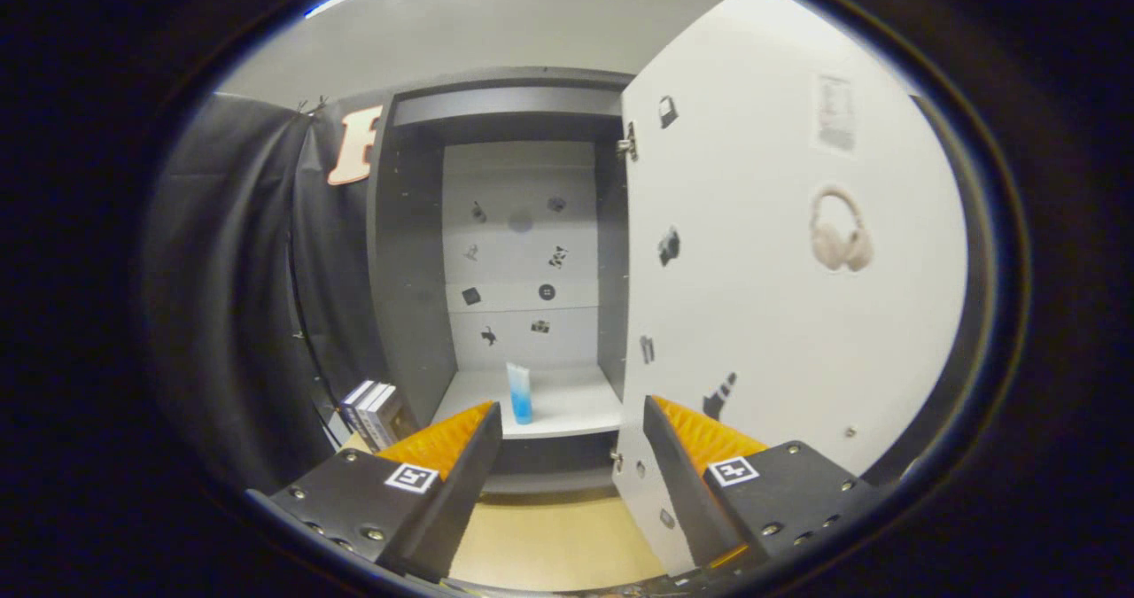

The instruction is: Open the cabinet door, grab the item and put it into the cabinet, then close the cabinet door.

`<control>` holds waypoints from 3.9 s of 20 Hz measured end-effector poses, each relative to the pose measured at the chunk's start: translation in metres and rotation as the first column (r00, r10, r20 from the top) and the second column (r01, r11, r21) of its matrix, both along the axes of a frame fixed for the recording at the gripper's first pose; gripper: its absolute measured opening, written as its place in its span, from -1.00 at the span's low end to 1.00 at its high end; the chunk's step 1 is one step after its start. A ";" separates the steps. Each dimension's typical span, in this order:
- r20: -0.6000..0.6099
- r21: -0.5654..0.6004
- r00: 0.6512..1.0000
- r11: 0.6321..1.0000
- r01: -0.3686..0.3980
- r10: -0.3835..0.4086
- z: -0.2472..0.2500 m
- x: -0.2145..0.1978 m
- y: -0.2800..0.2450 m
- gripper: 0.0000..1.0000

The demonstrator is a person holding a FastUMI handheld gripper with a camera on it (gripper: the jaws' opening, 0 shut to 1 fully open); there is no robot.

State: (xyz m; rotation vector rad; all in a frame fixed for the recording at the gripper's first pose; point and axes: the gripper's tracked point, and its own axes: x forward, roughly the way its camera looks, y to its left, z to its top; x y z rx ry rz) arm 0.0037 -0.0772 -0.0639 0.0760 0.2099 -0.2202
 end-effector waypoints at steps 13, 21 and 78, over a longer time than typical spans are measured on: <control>-0.057 -0.025 0.937 0.939 0.343 -0.344 -0.010 -0.135 -0.112 0.90; -0.083 -0.080 0.862 0.866 0.494 -0.500 -0.029 -0.165 -0.189 0.91; -0.078 0.170 0.963 0.955 -0.243 0.259 -0.063 -0.063 -0.015 0.91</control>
